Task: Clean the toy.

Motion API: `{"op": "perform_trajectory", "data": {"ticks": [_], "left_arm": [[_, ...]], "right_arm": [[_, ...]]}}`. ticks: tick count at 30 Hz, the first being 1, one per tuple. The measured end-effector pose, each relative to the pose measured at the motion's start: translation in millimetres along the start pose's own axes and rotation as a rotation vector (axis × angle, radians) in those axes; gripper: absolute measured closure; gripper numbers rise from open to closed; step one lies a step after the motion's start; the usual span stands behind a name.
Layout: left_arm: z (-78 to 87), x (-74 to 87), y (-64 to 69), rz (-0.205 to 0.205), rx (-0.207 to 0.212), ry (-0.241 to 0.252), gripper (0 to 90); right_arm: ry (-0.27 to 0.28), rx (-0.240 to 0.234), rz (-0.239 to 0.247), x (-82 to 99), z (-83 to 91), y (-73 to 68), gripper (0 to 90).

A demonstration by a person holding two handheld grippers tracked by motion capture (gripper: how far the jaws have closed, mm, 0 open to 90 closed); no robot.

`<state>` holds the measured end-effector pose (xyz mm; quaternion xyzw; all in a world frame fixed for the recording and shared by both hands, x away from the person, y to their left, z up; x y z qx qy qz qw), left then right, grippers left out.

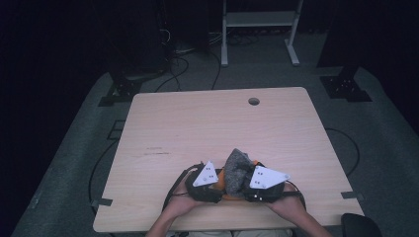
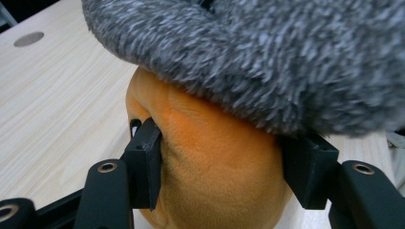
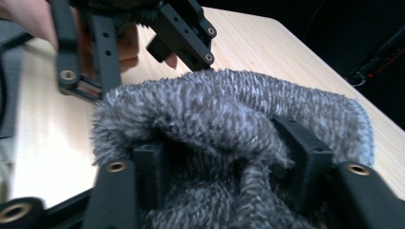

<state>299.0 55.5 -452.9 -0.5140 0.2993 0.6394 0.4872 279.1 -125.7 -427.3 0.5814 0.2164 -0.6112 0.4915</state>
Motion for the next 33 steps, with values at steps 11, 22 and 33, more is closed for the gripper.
{"op": "perform_trajectory", "data": {"ticks": [11,22,33], "left_arm": [[3.1,4.1,-8.0,0.069,-0.01,0.04,39.1],[3.7,4.6,-7.8,0.063,-0.01,0.046,37.7],[1.2,3.6,-7.3,0.063,-0.015,0.049,36.6]], "right_arm": [[0.028,0.063,-0.021,-2.6,16.0,5.6,80.0],[-0.012,0.133,-0.189,26.1,53.5,29.7,80.1],[0.046,0.149,-0.272,15.5,59.1,42.1,79.9]]}}
Point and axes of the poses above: each handheld gripper's, and its own axes: z roughly backward along the jaws, x roughly out of its underside, y roughly to its right, the point moved 3 cm from there along -z, roughly forward along the jaws, and after that the axes turned 15 degrees about y, right-handed, at the moved point
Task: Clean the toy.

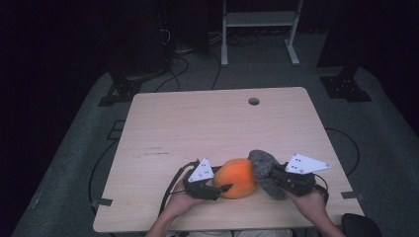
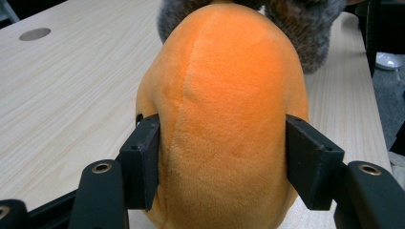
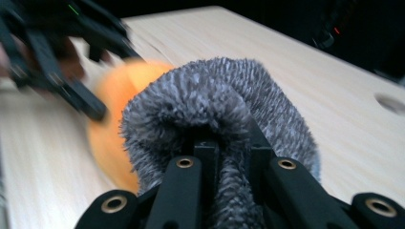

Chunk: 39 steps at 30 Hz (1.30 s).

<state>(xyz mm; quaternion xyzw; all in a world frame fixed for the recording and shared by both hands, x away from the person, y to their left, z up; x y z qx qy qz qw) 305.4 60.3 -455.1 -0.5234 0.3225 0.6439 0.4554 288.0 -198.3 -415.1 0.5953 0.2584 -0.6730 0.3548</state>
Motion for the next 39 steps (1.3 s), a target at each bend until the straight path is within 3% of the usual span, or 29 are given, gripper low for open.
{"op": "perform_trajectory", "data": {"ticks": [3,5,10,13,16,18,20,24,27,31,35,39], "left_arm": [[3.6,2.0,-3.3,0.02,-0.005,-0.003,36.6],[6.2,3.8,-6.7,0.042,-0.006,0.002,36.5],[0.2,-0.1,-4.1,0.042,-0.013,0.014,36.3],[-4.6,-3.9,1.2,0.002,-0.011,0.012,36.6],[-7.3,-6.1,9.5,-0.058,-0.007,0.001,36.8],[-4.2,-4.7,8.8,-0.06,-0.005,-0.008,36.9],[-0.8,-2.4,7.1,-0.049,-0.001,-0.003,37.0],[-2.2,-3.8,8.3,-0.057,-0.001,-0.004,36.9],[-6.0,-6.3,12.1,-0.076,0.002,0.001,36.8],[-6.8,-6.9,13.8,-0.085,-0.002,-0.004,36.7],[-2.9,-3.9,9.8,-0.061,-0.001,0.002,36.0],[-8.0,-7.5,14.4,-0.083,0.0,0.004,35.4]], "right_arm": [[-0.006,-0.028,0.024,-3.9,-10.2,-7.7,79.9],[-0.035,-0.023,0.022,5.3,-10.8,-5.5,79.9],[-0.082,0.016,-0.045,28.1,2.0,8.0,79.9],[-0.039,0.013,-0.049,17.9,4.0,7.0,79.9],[0.005,-0.013,-0.024,-0.1,-5.0,0.2,79.7],[0.0,-0.03,0.007,-3.8,-13.5,-3.3,79.7],[-0.017,-0.033,-0.003,1.5,-14.7,-1.1,79.7],[-0.047,0.017,-0.025,12.4,-3.6,10.6,79.7],[-0.013,0.006,-0.034,4.9,-2.6,6.7,79.7],[0.029,-0.041,-0.014,-7.7,-14.9,-2.9,79.6],[0.002,-0.028,-0.018,1.1,-16.4,2.4,79.6],[-0.014,0.0,-0.034,5.6,-6.6,6.9,79.6]]}}
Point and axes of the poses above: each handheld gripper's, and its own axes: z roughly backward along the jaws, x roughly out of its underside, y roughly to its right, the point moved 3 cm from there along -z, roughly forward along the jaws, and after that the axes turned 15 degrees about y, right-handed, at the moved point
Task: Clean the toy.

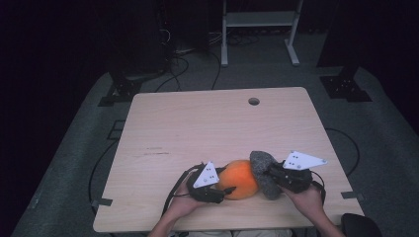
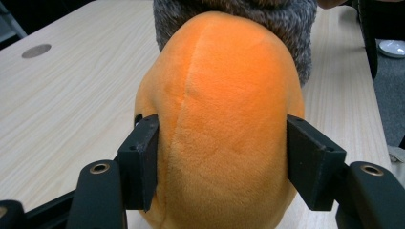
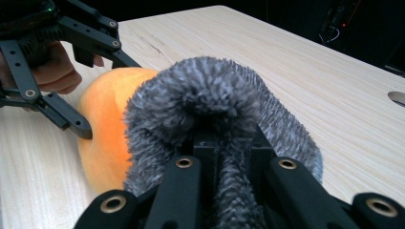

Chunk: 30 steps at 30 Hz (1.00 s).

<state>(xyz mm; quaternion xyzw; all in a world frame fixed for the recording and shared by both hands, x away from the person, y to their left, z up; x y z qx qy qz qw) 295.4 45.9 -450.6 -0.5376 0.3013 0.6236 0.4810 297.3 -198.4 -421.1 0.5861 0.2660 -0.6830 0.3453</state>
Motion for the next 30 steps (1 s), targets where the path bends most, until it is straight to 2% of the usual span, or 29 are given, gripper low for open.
{"op": "perform_trajectory", "data": {"ticks": [2,4,6,7,9,12,13,15,16,18,21,23,25,26,28,29,30], "left_arm": [[-2.1,-1.2,2.0,0.0,-0.001,0.003,34.7],[-1.5,-0.1,0.9,0.012,-0.003,0.002,32.0],[1.0,1.7,-4.8,0.069,-0.002,0.009,20.6],[2.9,2.0,-8.8,0.112,-0.002,0.023,16.8],[3.3,2.7,-14.2,0.163,-0.015,0.028,8.3],[-2.0,6.9,-18.3,0.246,0.034,0.015,8.5],[-4.6,8.3,-16.5,0.245,0.042,0.011,11.7],[-4.2,8.3,-13.0,0.203,0.037,0.015,22.8],[-4.2,8.2,-12.5,0.195,0.036,0.013,28.1],[-3.2,7.9,-10.4,0.166,0.027,0.015,33.3],[1.3,7.9,-9.7,0.145,0.018,0.011,38.2],[3.5,7.2,-8.7,0.131,0.019,0.013,39.3],[3.7,5.3,-6.6,0.11,0.02,0.017,39.3],[3.1,4.9,-6.1,0.111,0.019,0.018,39.4],[0.1,2.8,-5.1,0.109,0.014,0.026,39.7],[-0.9,1.6,-4.6,0.096,0.013,0.021,39.9],[-1.9,1.0,-3.9,0.1,0.011,0.023,40.2]], "right_arm": [[0.02,-0.026,-0.003,-5.5,-2.8,-5.9,79.5],[0.036,-0.06,0.018,-10.6,-10.7,-13.2,79.4],[0.031,-0.082,0.028,-9.2,-17.0,-16.6,79.4],[0.028,-0.087,0.027,-8.3,-16.8,-15.8,79.4],[0.023,-0.083,0.019,-4.9,-12.2,-12.6,79.5],[0.018,-0.067,0.0,-0.3,-3.1,-6.2,79.5],[0.019,-0.064,-0.005,-0.4,-2.3,-5.7,79.4],[0.022,-0.066,-0.006,-3.4,-5.0,-9.2,79.4],[0.033,-0.077,-0.002,-7.2,-9.0,-13.2,79.4],[0.055,-0.107,-0.003,-13.2,-15.9,-20.1,79.4],[0.049,-0.123,0.038,-17.2,-23.6,-27.2,79.4],[0.043,-0.111,0.034,-14.9,-19.5,-21.5,79.4],[0.025,-0.071,0.019,-9.0,-10.1,-10.0,79.5],[0.019,-0.039,0.007,-3.7,-4.2,-1.6,79.4],[0.014,-0.011,-0.026,2.8,1.5,6.7,79.4],[0.018,-0.009,-0.038,3.0,2.1,6.4,79.4],[0.024,-0.013,-0.029,1.2,1.2,4.1,79.5]]}}
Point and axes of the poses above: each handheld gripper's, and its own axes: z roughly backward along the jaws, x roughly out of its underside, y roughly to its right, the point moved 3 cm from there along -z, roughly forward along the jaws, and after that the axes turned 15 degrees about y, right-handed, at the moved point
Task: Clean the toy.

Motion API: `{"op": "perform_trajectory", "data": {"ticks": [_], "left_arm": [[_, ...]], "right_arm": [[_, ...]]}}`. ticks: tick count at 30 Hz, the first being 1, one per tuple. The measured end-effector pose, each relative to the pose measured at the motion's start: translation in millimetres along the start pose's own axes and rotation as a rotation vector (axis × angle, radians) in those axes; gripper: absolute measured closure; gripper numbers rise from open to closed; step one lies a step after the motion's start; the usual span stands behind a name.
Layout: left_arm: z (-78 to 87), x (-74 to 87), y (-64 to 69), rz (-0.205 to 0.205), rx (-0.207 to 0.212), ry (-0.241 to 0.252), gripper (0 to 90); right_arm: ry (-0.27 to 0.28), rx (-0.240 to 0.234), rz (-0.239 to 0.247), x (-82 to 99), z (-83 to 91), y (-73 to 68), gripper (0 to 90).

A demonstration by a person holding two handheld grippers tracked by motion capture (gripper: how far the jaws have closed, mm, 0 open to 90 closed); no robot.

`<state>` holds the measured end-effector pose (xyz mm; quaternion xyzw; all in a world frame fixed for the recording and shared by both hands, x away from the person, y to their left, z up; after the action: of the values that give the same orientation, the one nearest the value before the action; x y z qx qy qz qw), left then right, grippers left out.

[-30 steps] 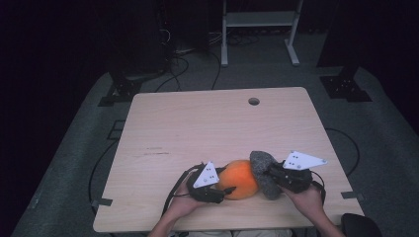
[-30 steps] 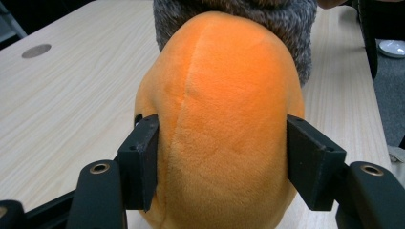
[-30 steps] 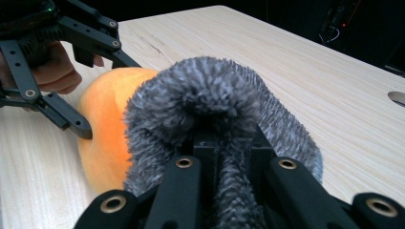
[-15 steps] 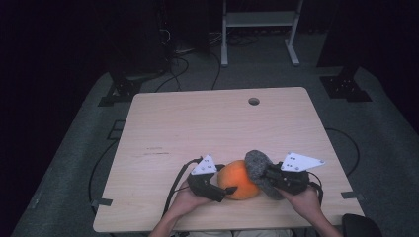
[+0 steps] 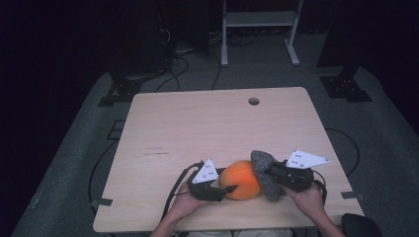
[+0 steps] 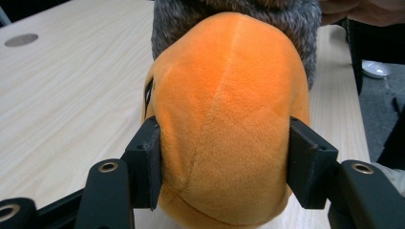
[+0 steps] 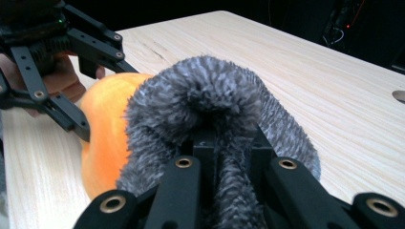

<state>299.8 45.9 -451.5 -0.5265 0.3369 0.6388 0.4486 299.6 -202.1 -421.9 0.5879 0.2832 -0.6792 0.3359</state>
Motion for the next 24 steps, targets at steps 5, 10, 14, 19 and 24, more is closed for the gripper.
{"op": "perform_trajectory", "data": {"ticks": [5,10,14,19,24], "left_arm": [[0.0,0.9,-1.5,0.016,-0.012,0.005,41.5],[11.9,-1.2,-6.1,0.008,-0.032,0.023,42.3],[12.9,-2.2,-6.0,-0.01,-0.043,0.017,42.5],[4.0,-4.0,-0.5,-0.017,-0.049,0.016,42.7],[11.8,-3.9,-7.8,0.054,-0.028,0.045,42.6]], "right_arm": [[0.052,-0.094,0.019,-17.4,-16.0,-22.4,79.3],[0.018,-0.061,0.038,-10.8,-15.8,-16.6,79.4],[-0.009,-0.021,-0.029,2.5,-6.6,-2.6,79.3],[0.042,-0.069,0.001,-11.6,-12.4,-20.0,79.3],[0.04,-0.069,0.014,-10.8,-14.7,-20.1,79.3]]}}
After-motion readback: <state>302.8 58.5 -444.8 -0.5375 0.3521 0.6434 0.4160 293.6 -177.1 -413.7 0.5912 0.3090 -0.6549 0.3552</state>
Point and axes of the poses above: each handheld gripper's, and its own axes: z roughly backward along the jaws, x roughly out of its underside, y roughly to its right, the point moved 3 cm from there along -z, roughly forward along the jaws, and after that the axes turned 15 degrees about y, right-handed, at the moved point
